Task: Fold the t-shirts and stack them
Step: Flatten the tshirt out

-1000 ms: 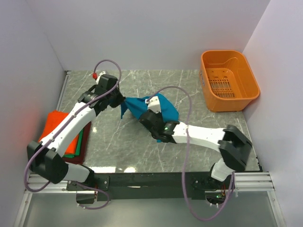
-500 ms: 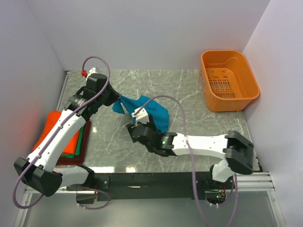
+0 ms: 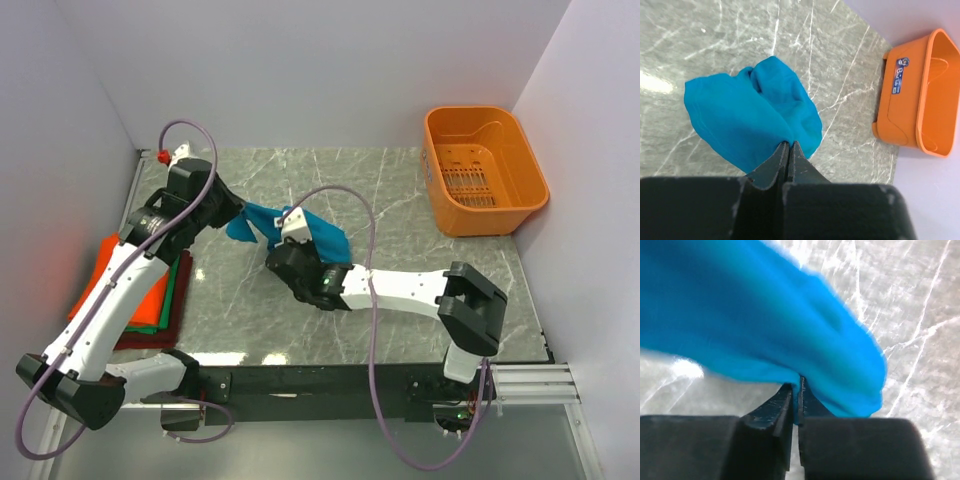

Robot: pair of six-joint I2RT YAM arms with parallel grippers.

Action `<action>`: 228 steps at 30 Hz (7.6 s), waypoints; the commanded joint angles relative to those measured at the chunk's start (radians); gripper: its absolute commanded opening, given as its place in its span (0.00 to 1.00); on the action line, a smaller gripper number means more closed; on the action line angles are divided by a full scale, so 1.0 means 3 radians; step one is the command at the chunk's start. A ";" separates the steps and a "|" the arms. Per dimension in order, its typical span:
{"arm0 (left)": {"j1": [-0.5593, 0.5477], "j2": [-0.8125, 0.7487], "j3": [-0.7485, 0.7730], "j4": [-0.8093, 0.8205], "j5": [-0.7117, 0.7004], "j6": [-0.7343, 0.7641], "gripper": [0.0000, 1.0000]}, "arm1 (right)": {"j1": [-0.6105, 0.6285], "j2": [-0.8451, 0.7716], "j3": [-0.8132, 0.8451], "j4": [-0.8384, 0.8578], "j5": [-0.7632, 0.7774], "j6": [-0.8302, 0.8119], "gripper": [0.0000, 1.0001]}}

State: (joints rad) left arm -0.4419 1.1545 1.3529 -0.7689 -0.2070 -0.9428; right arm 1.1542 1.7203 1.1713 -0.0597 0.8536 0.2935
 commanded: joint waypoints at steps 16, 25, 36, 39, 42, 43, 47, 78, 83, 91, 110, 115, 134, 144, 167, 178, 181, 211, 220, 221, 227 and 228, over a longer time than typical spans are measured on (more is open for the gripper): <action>0.0752 0.0365 0.2331 -0.0336 -0.0317 0.0254 0.00 | -0.0605 -0.0340 0.2153 0.0389 -0.0682 -0.1352 0.00; 0.0752 0.0058 0.2486 -0.0086 0.0443 0.0218 0.01 | -0.1263 -0.0452 0.2933 -0.0144 -0.1694 -0.0749 0.00; -0.1143 -0.0060 -0.0171 0.1472 0.0409 -0.0318 0.01 | -0.2317 -0.1280 0.0663 -0.0209 -0.2401 0.0632 0.21; -0.1736 0.0379 -0.0525 0.1922 0.0414 -0.0518 0.01 | -0.2349 -0.1505 0.0290 -0.0542 -0.2171 0.0760 0.60; -0.1957 0.1023 -0.0460 0.2066 0.0500 -0.0575 0.03 | -0.2354 -0.1852 -0.0145 -0.0746 -0.2002 0.0893 0.78; -0.1993 0.1298 -0.0430 0.2148 0.0561 -0.0580 0.08 | -0.2354 -0.1949 -0.0338 -0.0793 -0.1966 0.0933 0.81; -0.2014 0.1612 -0.0363 0.2312 0.0659 -0.0590 0.45 | -0.2354 -0.2419 -0.0728 -0.1078 -0.1838 0.1133 0.83; 0.0098 0.0201 -0.1687 0.0763 -0.0465 -0.0845 0.86 | -0.0626 -0.1573 -0.1722 -0.0542 -0.1516 0.1982 0.61; 0.0225 0.0247 -0.1656 0.0778 -0.0466 -0.0927 0.86 | -0.0483 -0.1066 -0.1430 -0.0568 -0.1465 0.1829 0.62; 0.0297 0.0309 -0.1585 0.0768 -0.0481 -0.0897 0.85 | -0.0360 -0.0657 -0.1245 -0.0951 -0.1137 0.1885 0.62; 0.0379 0.0242 -0.1702 0.0840 -0.0394 -0.0815 0.84 | -0.0400 -0.1826 -0.1425 -0.2152 -0.0764 0.2232 0.00; 0.0374 0.0227 -0.1835 0.0936 -0.0221 -0.0840 0.82 | -0.0671 -0.2798 -0.1429 -0.2521 -0.0713 0.2202 0.02; 0.0108 0.0666 -0.1948 0.0304 -0.0624 -0.1693 0.54 | -0.0999 -0.3142 -0.2007 -0.1985 -0.1551 0.1982 0.28; 0.0113 0.1075 -0.1508 0.0058 -0.0706 -0.1889 0.53 | -0.0999 -0.3132 -0.2043 -0.1831 -0.1608 0.1921 0.28; 0.0200 0.1597 -0.1278 -0.0137 -0.0686 -0.1996 0.40 | -0.0999 -0.3438 -0.2094 -0.1770 -0.1608 0.1859 0.28; 0.0246 0.1317 -0.1360 -0.0183 -0.0706 -0.1868 0.18 | -0.0999 -0.3387 -0.2268 -0.1637 -0.1633 0.2053 0.45; 0.0287 0.1097 -0.1390 -0.0203 -0.0711 -0.1771 0.18 | -0.1030 -0.3352 -0.2329 -0.1586 -0.1654 0.2105 0.50; 0.0900 -0.0336 -0.1800 -0.0127 -0.0660 -0.1362 0.01 | -0.1577 -0.3776 -0.2677 -0.1729 -0.1894 0.2647 0.67; 0.1294 -0.0274 -0.1452 -0.0060 -0.0481 -0.1147 0.01 | -0.1633 -0.3704 -0.2825 -0.1780 -0.1874 0.2836 0.66; 0.1330 -0.0254 -0.1427 -0.0055 -0.0461 -0.1147 0.01 | -0.1638 -0.3694 -0.2836 -0.1785 -0.1874 0.2851 0.65; 0.1366 -0.0203 -0.1375 0.0062 -0.0333 -0.1101 0.01 | -0.1684 -0.3628 -0.2871 -0.1653 -0.1965 0.2755 0.60; 0.1366 -0.0188 -0.1390 0.0078 -0.0318 -0.1091 0.01 | -0.1679 -0.3567 -0.2872 -0.1601 -0.2021 0.2633 0.59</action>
State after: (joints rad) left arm -0.0376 1.0889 0.9077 -0.7803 -0.3271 -1.2976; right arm 0.6563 0.6239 0.3202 -0.5888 0.2623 1.1198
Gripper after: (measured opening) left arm 0.022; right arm 0.603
